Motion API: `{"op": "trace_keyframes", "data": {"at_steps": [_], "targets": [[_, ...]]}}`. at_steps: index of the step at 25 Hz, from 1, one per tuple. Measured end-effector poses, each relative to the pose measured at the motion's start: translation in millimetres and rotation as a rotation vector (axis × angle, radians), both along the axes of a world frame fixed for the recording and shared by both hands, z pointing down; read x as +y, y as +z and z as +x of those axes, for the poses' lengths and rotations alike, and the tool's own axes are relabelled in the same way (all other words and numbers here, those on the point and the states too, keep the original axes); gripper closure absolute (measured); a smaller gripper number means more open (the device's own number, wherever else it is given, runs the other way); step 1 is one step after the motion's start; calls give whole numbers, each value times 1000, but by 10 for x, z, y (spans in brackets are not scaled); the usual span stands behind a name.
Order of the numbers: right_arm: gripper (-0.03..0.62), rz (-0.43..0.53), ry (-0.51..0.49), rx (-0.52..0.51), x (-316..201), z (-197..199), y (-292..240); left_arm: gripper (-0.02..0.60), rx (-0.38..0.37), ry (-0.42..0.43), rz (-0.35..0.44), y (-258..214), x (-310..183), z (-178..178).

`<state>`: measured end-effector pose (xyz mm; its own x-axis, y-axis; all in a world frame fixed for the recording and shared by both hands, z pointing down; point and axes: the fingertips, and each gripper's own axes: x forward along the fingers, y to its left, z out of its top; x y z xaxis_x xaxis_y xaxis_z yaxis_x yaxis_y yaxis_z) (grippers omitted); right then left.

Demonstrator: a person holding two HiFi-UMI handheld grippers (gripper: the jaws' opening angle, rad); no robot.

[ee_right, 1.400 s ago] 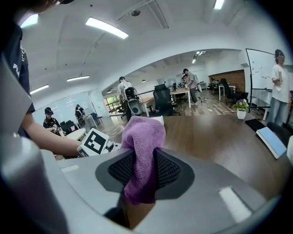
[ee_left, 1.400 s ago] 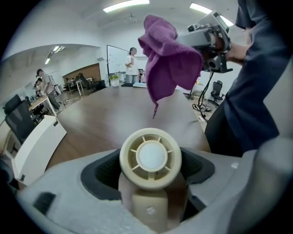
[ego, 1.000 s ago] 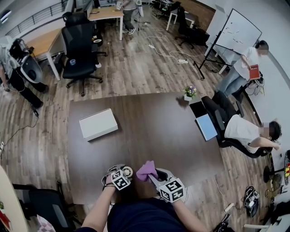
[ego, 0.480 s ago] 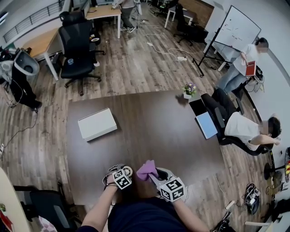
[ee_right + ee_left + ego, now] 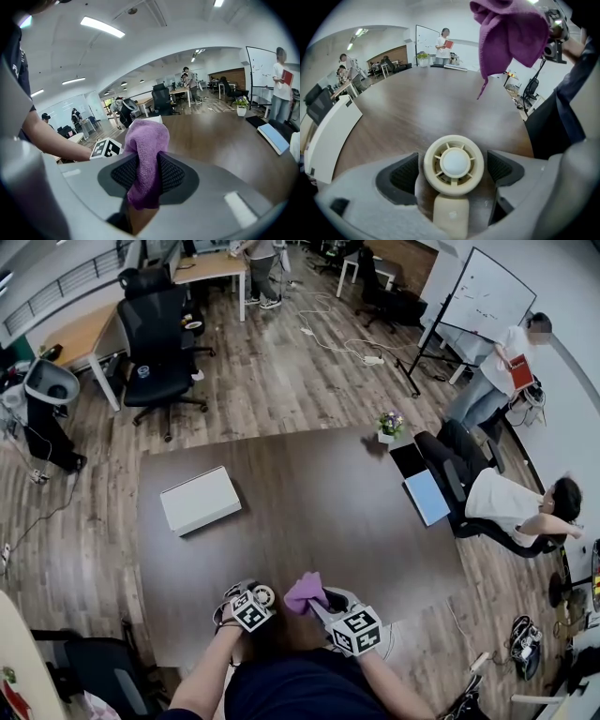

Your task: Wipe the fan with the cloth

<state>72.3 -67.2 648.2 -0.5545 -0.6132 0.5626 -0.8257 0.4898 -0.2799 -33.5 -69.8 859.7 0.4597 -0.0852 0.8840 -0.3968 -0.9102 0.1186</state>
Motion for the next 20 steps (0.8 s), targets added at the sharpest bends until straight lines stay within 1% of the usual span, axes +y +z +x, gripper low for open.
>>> {"op": "trace_keyframes", "data": {"at_steps": [2,3,5,8,10,13,14,16,18,20], "targets": [[468,0,6,-1,-2,9,10,120,22,-24,14,-69,-42,-15],[467,0,7,-1,-2,9,12,118,45,-41,19,-131,-65,-22],[468,0,7,-2,0,8,14,117,116,-94,35,-313,-127,-35],[468,-1,4,-5,-3,21,15,117,249,-200,49,-691,-216,-81],[467,0,0,-7,-13,4,11,117,374,-303,76,-988,-314,-160],[468,-1,-13,1,-27,-40,41,113,577,-488,120,-1448,-456,-368],[467,-4,-20,9,-23,-49,65,109,632,-531,135,-1600,-471,-432],[468,-11,-34,28,-10,-61,117,109,720,-581,183,-1914,-465,-535],[467,-22,-50,43,0,-79,189,109,795,-611,231,-2229,-450,-623],[467,-45,-62,65,18,-98,326,117,843,-637,290,-2515,-456,-728]]}}
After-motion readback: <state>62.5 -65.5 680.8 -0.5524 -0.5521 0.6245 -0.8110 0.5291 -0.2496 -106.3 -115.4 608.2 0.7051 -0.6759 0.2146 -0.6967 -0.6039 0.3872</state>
